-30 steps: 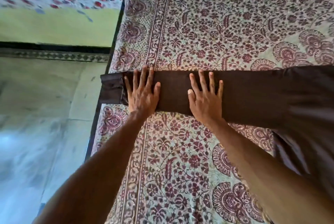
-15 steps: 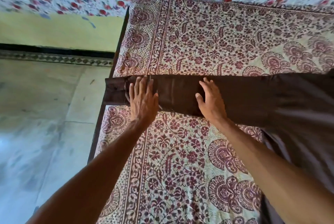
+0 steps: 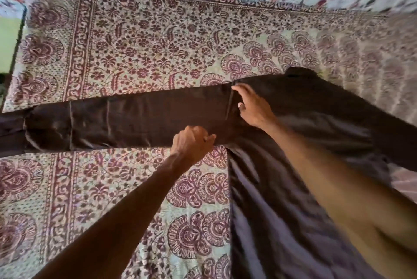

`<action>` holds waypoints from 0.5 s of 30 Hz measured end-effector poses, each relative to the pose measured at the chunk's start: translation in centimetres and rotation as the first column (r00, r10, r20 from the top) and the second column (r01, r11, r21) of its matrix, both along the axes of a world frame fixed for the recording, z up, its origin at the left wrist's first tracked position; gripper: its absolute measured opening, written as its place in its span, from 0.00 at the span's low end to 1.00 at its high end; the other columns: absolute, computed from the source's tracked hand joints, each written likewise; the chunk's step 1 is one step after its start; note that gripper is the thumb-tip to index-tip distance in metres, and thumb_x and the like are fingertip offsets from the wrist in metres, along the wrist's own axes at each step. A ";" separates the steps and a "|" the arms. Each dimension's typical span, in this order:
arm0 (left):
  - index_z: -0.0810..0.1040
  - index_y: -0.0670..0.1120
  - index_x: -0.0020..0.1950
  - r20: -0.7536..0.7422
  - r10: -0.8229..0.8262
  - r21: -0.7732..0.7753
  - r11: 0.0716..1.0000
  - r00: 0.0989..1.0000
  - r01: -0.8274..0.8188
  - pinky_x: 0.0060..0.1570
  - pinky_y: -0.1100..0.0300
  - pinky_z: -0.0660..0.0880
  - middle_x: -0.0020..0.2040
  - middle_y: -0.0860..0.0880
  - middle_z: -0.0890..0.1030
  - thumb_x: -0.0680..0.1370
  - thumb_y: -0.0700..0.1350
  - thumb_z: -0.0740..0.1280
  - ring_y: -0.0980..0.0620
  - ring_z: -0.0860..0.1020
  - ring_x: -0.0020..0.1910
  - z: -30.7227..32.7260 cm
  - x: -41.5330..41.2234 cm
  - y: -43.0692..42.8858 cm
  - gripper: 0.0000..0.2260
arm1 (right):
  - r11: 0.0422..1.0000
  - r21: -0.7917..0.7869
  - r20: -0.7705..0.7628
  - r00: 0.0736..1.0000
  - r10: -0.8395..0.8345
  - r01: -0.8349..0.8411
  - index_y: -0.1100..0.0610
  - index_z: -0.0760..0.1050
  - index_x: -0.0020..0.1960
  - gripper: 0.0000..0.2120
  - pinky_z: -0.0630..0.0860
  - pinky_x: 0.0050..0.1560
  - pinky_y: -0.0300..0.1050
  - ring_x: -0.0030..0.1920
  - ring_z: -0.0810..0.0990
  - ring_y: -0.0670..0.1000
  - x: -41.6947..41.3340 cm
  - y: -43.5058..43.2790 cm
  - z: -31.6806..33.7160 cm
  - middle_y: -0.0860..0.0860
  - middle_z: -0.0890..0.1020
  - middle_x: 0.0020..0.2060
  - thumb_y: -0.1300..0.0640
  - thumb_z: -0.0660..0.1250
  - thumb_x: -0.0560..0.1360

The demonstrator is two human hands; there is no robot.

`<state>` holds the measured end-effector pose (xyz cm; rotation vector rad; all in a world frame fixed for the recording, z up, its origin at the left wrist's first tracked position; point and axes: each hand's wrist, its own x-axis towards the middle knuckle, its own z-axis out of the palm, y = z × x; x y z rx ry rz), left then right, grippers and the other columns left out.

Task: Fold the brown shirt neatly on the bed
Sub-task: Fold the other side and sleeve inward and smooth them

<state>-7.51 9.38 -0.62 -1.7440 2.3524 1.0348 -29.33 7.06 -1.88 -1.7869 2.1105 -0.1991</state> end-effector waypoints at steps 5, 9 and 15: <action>0.80 0.45 0.56 0.209 -0.039 0.124 0.992 0.977 0.013 0.52 0.54 0.76 0.55 0.42 0.82 0.70 0.63 0.68 0.41 0.80 0.56 -0.3 -5.4 2.2 0.25 | 0.977 0.124 -0.055 0.982 0.180 -0.172 0.53 0.58 0.76 0.31 0.73 0.47 0.48 0.57 0.79 0.63 -2.4 -3.4 -0.2 0.52 0.62 0.76 0.66 0.62 0.76; 0.83 0.46 0.49 0.159 0.181 0.035 0.981 0.971 -0.189 0.44 0.55 0.75 0.50 0.42 0.83 0.69 0.58 0.71 0.40 0.81 0.51 -0.3 -7.0 3.8 0.17 | 0.981 0.080 -0.061 0.981 0.184 -0.179 0.55 0.64 0.71 0.24 0.71 0.40 0.48 0.53 0.80 0.64 -2.7 -4.9 -0.6 0.58 0.64 0.72 0.64 0.63 0.76; 0.78 0.47 0.36 -0.122 0.462 0.089 0.887 0.879 -0.454 0.32 0.60 0.67 0.34 0.48 0.81 0.71 0.52 0.73 0.46 0.79 0.37 -0.2 -8.5 6.5 0.10 | 0.985 -0.110 0.034 0.990 0.138 -0.133 0.56 0.79 0.52 0.07 0.71 0.42 0.44 0.51 0.79 0.57 -4.6 -4.0 1.2 0.54 0.75 0.54 0.62 0.69 0.75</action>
